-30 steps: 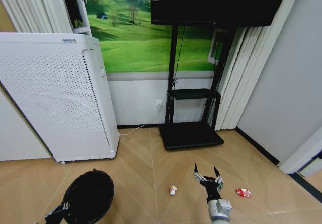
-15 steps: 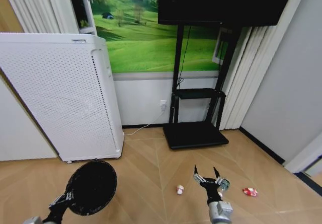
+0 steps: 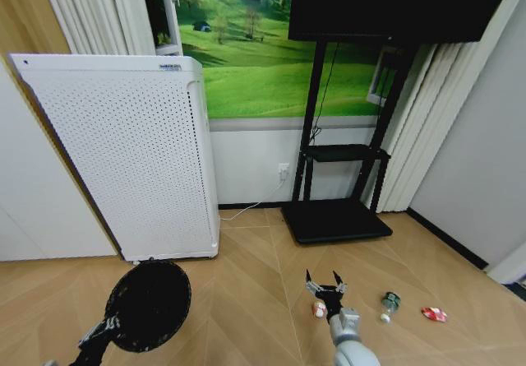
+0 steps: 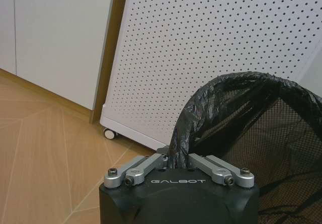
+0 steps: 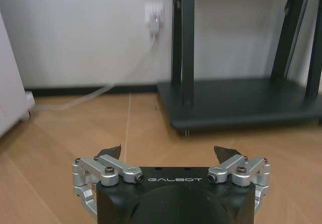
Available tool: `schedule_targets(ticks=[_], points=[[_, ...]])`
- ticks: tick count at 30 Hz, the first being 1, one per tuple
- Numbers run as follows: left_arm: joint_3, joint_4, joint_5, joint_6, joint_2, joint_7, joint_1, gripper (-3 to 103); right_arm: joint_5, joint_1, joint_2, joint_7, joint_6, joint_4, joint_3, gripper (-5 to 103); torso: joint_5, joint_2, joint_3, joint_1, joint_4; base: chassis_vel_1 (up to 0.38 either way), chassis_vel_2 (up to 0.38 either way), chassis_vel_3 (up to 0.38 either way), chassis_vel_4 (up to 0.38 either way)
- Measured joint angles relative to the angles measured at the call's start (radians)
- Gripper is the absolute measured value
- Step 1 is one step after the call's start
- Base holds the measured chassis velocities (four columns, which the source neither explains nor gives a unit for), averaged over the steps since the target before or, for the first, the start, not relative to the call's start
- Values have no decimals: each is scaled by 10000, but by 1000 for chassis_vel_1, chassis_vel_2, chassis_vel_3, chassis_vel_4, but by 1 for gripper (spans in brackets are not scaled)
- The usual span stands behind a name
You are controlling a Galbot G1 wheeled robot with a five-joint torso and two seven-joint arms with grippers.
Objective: Pick up the trash bin and place the garbage on the floor into it.
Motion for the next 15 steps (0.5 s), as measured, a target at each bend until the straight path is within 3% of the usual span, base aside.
schedule_targets(ticks=[4, 8, 15], points=[[-7, -160, -321, 52, 62, -170, -32, 3, -83, 964, 72, -62, -330, -2164, -564, 100, 0, 0, 0, 0, -5, -37, -26, 22, 14], [7, -207, -544, 113, 65, -300, -34, 3, -184, 1355, 216, -52, -386, -2833, -701, 100, -4, 0, 0, 0, -2, 0, 0, 0, 0], [-66, -513, -2181, 745, 49, -1510, 38, 3, -370, 2675, 624, 43, -573, -4800, -1039, 100, -4, 0, 0, 0, 2, 0, 0, 0, 0]])
